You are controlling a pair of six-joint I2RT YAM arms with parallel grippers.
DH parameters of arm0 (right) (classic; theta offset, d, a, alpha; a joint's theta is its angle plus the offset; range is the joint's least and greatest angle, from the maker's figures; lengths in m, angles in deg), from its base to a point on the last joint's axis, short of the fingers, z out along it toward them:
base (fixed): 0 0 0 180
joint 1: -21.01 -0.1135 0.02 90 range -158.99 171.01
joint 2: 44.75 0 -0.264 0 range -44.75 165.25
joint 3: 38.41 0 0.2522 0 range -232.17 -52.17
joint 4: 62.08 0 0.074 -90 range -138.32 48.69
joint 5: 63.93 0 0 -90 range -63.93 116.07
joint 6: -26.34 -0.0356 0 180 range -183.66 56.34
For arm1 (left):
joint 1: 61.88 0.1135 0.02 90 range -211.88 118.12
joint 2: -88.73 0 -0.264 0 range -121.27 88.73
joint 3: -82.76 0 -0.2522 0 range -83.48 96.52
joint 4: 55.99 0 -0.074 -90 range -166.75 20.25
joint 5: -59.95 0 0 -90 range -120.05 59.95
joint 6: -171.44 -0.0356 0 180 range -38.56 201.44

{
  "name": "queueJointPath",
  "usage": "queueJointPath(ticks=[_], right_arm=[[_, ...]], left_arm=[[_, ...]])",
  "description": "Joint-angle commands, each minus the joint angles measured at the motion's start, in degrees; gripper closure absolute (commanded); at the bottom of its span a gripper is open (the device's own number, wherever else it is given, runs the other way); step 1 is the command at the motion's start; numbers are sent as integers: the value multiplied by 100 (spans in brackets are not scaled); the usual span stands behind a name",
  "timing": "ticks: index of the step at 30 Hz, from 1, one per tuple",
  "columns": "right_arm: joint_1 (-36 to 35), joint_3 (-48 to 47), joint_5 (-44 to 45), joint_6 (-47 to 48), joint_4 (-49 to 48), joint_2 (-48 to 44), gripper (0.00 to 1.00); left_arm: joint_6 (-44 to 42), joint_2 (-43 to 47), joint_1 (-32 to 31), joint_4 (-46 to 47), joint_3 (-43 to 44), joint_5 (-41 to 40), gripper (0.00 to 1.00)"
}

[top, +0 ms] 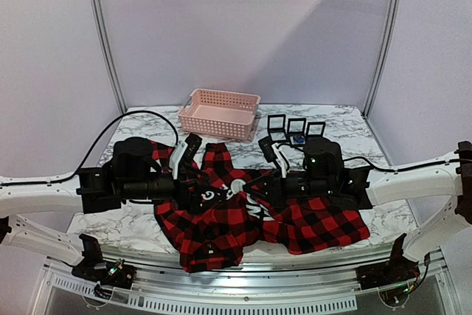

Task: Remove the brooch from the garment
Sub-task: Pass from the left arm to the right, then remove the brooch from the flattened clothing.

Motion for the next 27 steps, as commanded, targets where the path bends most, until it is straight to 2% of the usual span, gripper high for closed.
queueJointPath(ticks=[1, 12, 18, 19, 24, 27], right_arm=[[-43, -173, 246, 195, 204, -121, 100], [-137, -288, 359, 241, 328, 0, 100], [-140, -290, 404, 289, 412, -28, 100], [-138, -288, 415, 295, 419, -32, 100], [-154, -283, 472, 347, 451, -35, 100], [-156, -279, 498, 376, 481, -69, 100]], left_arm=[[285, -59, -497, 444, -227, -1236, 0], [444, -880, -911, 600, -165, -1776, 1], [559, -1170, -1031, 888, -124, -1674, 3], [577, -1235, -1048, 910, -113, -1637, 8], [584, -1479, -1135, 951, 15, -1463, 48], [537, -1513, -1196, 888, 106, -1391, 64]])
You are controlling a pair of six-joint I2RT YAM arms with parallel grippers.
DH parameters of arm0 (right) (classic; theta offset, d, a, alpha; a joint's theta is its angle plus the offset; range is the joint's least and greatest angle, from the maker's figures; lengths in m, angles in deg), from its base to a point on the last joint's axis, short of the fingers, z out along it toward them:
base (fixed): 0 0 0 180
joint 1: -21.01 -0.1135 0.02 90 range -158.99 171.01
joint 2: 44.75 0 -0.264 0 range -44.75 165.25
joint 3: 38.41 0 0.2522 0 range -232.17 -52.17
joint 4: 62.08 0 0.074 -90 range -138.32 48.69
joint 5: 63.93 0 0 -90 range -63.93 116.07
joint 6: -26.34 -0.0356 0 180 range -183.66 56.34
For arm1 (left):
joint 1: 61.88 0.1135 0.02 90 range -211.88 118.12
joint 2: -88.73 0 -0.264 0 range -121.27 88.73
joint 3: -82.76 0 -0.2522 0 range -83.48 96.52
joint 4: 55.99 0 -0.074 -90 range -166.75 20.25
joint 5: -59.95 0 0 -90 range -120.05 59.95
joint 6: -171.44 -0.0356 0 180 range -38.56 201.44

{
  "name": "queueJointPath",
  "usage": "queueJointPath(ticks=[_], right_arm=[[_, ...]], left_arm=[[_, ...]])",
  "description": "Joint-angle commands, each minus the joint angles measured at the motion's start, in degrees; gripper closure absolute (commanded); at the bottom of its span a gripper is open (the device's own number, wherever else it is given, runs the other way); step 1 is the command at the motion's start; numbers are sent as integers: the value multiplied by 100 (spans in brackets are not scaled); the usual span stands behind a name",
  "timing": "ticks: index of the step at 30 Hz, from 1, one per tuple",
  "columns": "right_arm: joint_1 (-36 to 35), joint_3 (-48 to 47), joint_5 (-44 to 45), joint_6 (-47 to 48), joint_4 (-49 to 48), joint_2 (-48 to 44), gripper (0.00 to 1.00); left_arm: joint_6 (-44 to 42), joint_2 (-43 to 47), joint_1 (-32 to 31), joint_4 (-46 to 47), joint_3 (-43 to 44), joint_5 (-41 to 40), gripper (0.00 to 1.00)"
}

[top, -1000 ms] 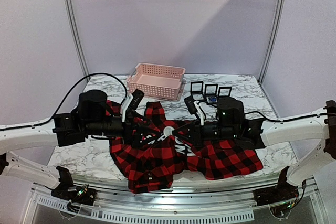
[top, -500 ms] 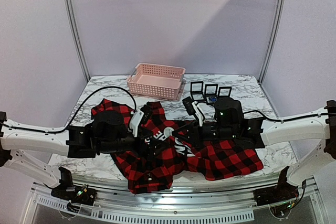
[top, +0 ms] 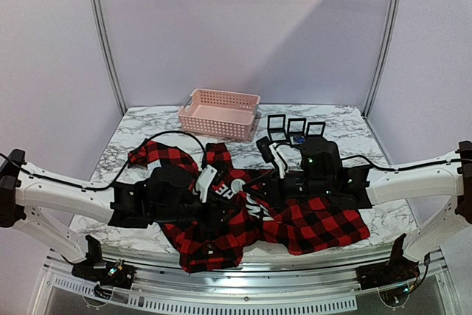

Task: Remove the brooch from the garment
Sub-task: Remove the brooch from the flattened clothing.

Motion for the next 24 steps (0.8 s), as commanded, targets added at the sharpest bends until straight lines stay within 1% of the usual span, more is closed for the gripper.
queueJointPath(ticks=[1, 2, 3, 5, 11, 19, 24], right_arm=[[-51, -132, 155, 149, 139, -86, 100], [-56, -144, 187, 171, 191, -86, 100], [-65, -158, 240, 204, 233, -83, 100], [-95, -196, 317, 266, 366, -59, 100], [-222, -267, 647, 368, 671, -39, 100], [-421, -471, 1723, 754, 1484, 54, 100], [-486, -609, 2121, 1009, 2055, 146, 100]], left_arm=[[-46, -65, -168, 55, 255, 134, 71], [-55, -69, -177, 40, 268, 133, 77], [-46, -70, -180, 31, 265, 137, 87], [-41, -85, -189, 12, 279, 157, 100], [-40, -99, -230, -182, 296, 203, 100], [-77, 37, -244, -498, 238, 122, 100], [-40, 266, -242, -531, 161, 99, 100]])
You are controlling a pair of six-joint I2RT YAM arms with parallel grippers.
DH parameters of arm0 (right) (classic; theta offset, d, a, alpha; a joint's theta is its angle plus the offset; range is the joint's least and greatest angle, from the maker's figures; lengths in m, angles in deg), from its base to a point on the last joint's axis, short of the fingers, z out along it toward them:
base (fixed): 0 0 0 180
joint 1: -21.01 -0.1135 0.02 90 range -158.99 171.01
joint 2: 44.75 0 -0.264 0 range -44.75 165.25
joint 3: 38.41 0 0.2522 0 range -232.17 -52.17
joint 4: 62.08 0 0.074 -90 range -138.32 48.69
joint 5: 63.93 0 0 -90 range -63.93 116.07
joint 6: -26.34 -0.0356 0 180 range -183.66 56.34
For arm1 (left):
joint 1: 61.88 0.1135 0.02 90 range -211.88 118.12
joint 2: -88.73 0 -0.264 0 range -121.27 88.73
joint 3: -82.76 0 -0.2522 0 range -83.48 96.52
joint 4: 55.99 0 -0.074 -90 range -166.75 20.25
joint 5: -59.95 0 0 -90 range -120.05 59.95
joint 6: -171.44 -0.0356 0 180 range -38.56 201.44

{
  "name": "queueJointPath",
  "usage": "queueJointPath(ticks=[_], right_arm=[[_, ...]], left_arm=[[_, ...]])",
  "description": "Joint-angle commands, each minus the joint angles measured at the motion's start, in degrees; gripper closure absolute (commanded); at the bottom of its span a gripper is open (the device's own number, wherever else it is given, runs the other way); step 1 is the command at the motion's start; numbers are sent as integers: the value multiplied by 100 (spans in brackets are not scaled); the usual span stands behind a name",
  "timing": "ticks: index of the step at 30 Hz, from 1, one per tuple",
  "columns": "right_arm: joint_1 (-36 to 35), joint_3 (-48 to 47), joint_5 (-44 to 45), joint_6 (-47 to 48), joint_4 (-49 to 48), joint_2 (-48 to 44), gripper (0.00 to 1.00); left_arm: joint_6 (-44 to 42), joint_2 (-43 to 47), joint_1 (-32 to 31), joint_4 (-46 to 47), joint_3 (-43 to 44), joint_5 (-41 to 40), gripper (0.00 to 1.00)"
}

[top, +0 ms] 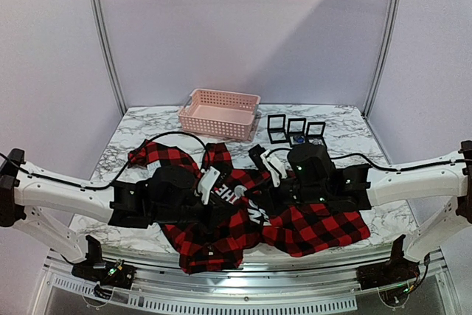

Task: Remove the brooch from the garment
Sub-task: Remove the brooch from the flattened clothing.

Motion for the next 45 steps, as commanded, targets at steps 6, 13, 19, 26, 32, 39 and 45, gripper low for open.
queueJointPath(ticks=[6, 13, 19, 26, 32, 39, 45], right_arm=[[-173, -266, 972, 558, 1018, 311, 100], [-207, -263, 1427, 302, 1026, 445, 100], [-25, -170, 1501, -200, 753, 121, 100], [519, 372, 532, -572, -148, -469, 100], [1168, 863, -1087, -645, -1072, -950, 100], [1975, 1228, -3290, -918, -2248, -1226, 100], [2126, 889, -4190, -1009, -2067, -1064, 100]], left_arm=[[129, 525, -108, -244, -137, -129, 100], [114, 630, -108, -375, -196, 83, 100], [25, 394, -138, -526, -150, 661, 97], [-1, 1070, -109, -781, -150, 145, 20], [-160, 1760, 699, -1935, 325, 260, 1], [-1158, 1508, 2141, -2897, 1458, 1772, 0], [-2053, 468, 2395, -3228, 2643, 3439, 0]])
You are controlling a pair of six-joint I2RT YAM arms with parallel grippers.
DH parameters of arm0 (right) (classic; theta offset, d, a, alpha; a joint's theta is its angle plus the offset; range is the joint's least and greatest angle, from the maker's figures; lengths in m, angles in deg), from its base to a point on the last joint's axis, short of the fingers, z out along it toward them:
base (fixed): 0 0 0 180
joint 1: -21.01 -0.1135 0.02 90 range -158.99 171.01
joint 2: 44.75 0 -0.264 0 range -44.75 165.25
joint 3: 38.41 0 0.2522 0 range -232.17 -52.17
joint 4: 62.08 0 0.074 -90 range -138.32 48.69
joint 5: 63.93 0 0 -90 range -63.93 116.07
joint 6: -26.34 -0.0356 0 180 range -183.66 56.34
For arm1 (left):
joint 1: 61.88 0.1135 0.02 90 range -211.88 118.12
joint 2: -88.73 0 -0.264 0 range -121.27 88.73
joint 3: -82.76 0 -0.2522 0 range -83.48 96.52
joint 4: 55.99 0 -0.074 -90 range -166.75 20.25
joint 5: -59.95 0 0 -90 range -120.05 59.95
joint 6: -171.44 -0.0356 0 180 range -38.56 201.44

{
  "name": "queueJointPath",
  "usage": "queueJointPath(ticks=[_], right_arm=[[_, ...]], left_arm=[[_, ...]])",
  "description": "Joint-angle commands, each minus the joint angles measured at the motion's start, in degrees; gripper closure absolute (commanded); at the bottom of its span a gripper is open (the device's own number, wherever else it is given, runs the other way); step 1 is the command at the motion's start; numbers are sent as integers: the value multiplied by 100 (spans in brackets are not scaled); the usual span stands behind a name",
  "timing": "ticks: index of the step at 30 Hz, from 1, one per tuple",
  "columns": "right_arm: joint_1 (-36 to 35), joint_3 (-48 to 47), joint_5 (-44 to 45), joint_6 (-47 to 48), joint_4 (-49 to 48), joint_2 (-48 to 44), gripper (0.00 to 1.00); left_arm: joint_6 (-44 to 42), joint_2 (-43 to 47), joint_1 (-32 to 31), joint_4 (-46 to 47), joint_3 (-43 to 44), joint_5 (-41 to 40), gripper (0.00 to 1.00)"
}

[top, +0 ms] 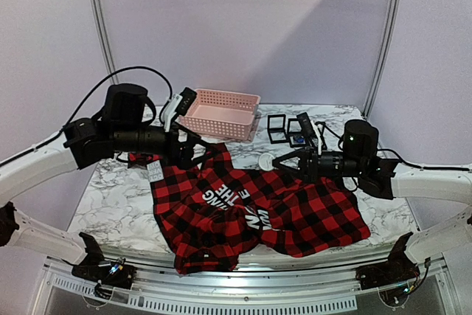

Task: Remove the brooch from the garment
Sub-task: Remove the brooch from the flattened clothing, then pass from the right arm to the left

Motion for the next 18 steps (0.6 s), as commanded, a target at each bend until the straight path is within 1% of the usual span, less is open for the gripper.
queueJointPath(ticks=[1, 3, 5, 8, 10, 12, 16, 18], right_arm=[[40, -366, -1107, -88, 57, 94, 100], [27, -513, -1303, -104, 176, 263, 100], [-31, -587, -1242, -138, 243, 324, 100], [-105, -832, -1266, -23, 538, 447, 100], [-134, -942, -1410, -19, 504, 614, 100], [-175, -1030, -1516, -74, 442, 749, 100], [-273, -1246, -1653, -65, 500, 1004, 100], [-299, -1307, -1684, -27, 542, 1101, 100]], left_arm=[[-1019, -677, 66, -532, 637, 1663, 1], [-1304, -836, 62, -508, 682, 1952, 3], [-1442, -949, 62, -428, 614, 2081, 5], [-1366, -1094, 62, -48, 422, 2456, 8], [-1277, -1139, 62, 142, 276, 2542, 12], [-1270, -1175, 62, 131, 230, 2659, 16], [-1102, -1235, 61, 322, 84, 2902, 24], [-1059, -1306, 54, 350, 94, 2998, 32]])
